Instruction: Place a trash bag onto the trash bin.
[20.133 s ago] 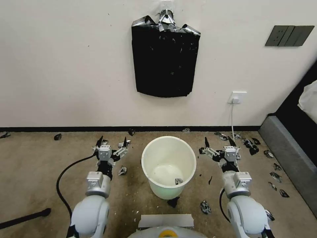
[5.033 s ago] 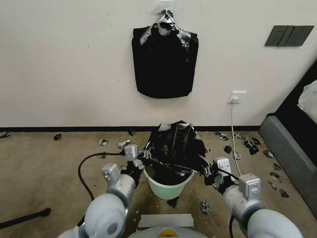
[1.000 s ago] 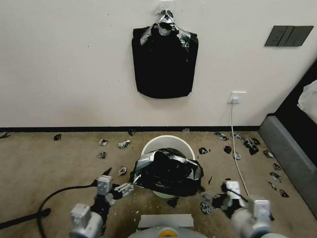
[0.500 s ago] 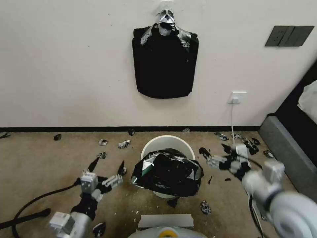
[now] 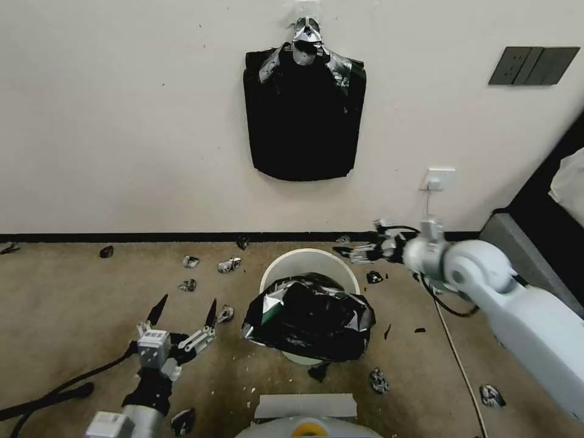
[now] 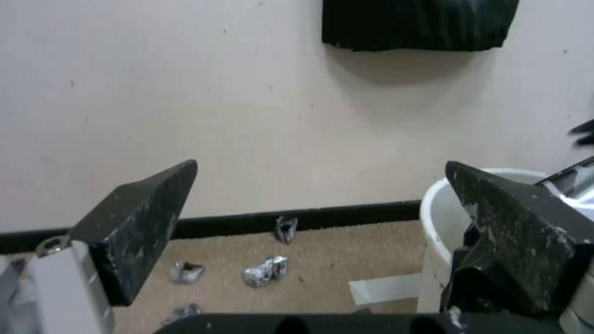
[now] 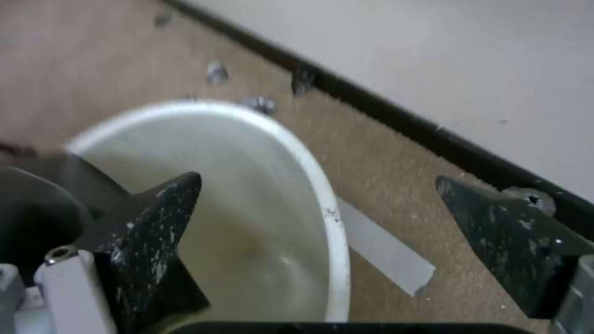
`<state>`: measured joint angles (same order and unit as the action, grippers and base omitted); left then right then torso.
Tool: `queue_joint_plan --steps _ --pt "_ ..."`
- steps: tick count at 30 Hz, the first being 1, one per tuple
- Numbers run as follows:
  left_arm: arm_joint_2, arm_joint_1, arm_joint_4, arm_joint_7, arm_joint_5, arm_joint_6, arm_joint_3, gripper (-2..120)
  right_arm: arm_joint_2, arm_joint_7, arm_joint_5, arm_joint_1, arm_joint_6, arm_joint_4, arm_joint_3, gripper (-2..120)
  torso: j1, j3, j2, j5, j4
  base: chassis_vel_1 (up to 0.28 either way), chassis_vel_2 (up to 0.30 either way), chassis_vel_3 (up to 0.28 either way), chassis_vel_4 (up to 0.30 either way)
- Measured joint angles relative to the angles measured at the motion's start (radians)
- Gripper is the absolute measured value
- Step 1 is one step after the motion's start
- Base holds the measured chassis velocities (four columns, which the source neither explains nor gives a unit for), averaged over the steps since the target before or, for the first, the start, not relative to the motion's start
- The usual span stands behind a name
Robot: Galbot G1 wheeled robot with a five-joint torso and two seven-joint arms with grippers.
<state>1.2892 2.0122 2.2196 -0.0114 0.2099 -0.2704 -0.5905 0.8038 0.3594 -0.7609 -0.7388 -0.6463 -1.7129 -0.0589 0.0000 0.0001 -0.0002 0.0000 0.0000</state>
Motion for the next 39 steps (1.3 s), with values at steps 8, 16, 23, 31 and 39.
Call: queue_joint_plan --steps 8,16,23,31,39 --pt "-0.029 -0.006 0.010 0.001 -0.007 0.004 -0.016 100 0.041 0.095 0.104 0.131 -0.009 0.132 -0.150 100 0.000 0.000 0.000 0.0000 -0.0001 0.000 0.000 0.000 0.000" --pt "-0.034 -0.013 0.022 0.000 0.015 0.011 -0.037 100 0.086 0.140 0.132 0.192 0.015 0.220 -0.214 82 0.000 0.000 0.000 -0.0001 0.0000 0.000 0.000 0.000 0.000" --pt "-0.029 -0.015 0.023 -0.003 0.021 0.015 -0.036 100 0.102 0.145 0.145 0.202 0.023 0.243 -0.232 54 0.000 0.000 0.000 -0.0001 0.0000 0.000 0.000 0.000 0.000" --pt "-0.019 -0.014 0.023 -0.006 0.026 0.017 -0.035 100 0.112 0.146 0.146 0.201 0.029 0.254 -0.237 28 0.000 0.000 0.000 -0.0001 0.0000 0.000 0.000 0.000 0.000" --pt "-0.014 -0.008 0.025 -0.008 0.040 0.019 -0.035 100 0.106 0.139 0.136 0.185 0.043 0.238 -0.234 7 0.000 0.000 0.000 0.0000 0.0001 0.000 0.000 0.000 0.000"
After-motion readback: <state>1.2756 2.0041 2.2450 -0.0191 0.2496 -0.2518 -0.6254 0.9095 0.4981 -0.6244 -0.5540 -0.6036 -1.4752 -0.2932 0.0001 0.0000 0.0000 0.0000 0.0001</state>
